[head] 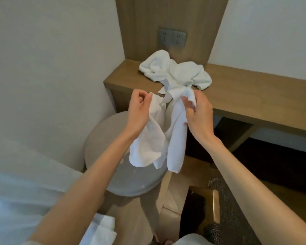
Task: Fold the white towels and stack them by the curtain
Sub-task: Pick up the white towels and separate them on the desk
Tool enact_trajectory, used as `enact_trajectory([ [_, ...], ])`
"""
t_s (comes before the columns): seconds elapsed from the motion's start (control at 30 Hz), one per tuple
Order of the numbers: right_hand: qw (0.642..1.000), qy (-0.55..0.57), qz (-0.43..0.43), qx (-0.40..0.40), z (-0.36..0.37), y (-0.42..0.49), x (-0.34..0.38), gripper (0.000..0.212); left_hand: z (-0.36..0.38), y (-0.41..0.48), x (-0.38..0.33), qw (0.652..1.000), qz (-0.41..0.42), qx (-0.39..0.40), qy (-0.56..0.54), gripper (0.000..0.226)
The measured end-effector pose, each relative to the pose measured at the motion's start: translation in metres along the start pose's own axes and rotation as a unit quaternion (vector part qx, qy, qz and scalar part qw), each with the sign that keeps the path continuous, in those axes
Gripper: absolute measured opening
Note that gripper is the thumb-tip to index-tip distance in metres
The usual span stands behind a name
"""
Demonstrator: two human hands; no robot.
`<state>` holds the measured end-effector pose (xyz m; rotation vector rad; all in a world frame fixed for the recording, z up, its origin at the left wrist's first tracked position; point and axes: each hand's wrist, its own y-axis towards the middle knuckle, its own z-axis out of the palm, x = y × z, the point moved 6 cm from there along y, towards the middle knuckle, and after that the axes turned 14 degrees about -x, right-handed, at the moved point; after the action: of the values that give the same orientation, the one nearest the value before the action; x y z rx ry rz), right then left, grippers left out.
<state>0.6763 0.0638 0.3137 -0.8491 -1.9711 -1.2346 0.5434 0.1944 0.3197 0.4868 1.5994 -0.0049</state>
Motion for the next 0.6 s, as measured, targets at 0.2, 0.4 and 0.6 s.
enact_trajectory([
  [0.2, 0.996, 0.005, 0.002, -0.092, -0.016, 0.072, 0.003, 0.018, 0.069, 0.062, -0.045, 0.997, 0.028, 0.062, -0.045, 0.023],
  [0.4, 0.986, 0.021, -0.008, -0.168, -0.026, 0.167, -0.007, 0.004, 0.147, 0.136, -0.072, 0.994, 0.058, 0.068, -0.066, 0.011],
  [0.6, 0.978, 0.019, -0.037, -0.204, -0.023, 0.283, -0.032, 0.011, 0.233, 0.221, -0.090, 0.993, 0.079, 0.036, -0.084, 0.012],
])
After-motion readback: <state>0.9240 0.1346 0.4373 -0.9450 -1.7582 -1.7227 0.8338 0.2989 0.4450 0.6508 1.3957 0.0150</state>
